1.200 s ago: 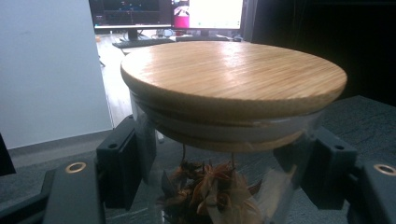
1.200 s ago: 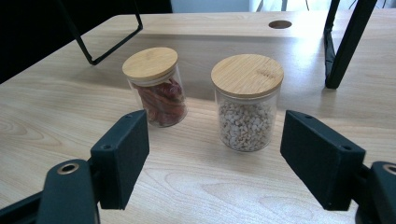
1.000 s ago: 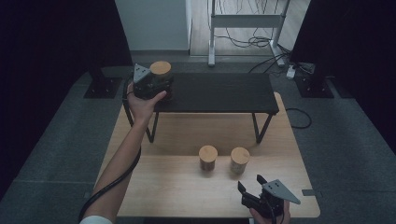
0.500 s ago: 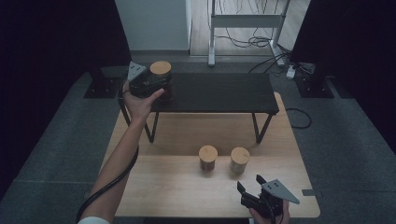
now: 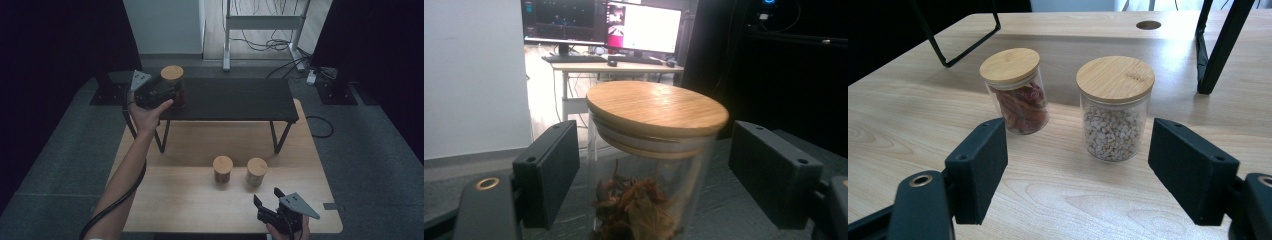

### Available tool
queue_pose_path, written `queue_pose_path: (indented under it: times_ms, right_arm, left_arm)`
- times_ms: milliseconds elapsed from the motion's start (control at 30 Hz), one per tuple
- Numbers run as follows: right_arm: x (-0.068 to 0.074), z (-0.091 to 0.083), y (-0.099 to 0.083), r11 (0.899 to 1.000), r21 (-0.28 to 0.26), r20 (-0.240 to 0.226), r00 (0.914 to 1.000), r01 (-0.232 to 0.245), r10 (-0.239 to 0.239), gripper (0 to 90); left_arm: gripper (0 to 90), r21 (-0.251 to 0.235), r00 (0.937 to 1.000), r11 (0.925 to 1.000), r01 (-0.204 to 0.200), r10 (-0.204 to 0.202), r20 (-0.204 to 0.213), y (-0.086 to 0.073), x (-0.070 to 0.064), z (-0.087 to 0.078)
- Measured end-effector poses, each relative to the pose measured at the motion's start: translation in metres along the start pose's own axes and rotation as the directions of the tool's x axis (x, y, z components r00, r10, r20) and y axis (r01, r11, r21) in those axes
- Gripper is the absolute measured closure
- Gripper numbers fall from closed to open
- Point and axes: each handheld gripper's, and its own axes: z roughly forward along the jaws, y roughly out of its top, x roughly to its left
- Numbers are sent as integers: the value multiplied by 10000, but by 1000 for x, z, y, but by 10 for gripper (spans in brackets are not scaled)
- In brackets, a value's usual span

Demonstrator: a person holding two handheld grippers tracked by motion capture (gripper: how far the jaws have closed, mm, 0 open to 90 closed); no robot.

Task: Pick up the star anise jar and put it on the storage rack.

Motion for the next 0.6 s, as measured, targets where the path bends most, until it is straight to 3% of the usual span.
queue_pose_path:
  times_ms: [300,600]
  right_arm:
    - [7,-1,0,9996,-138,51,9997,237,-236,239]
    - [14,-1,-1,9990,-130,223,9989,424,-421,239]
  left_arm:
    - [228,-72,9976,9996,-280,284,624,2,0,-35]
    - [241,-15,9924,9992,-399,398,1168,-13,-4,-80]
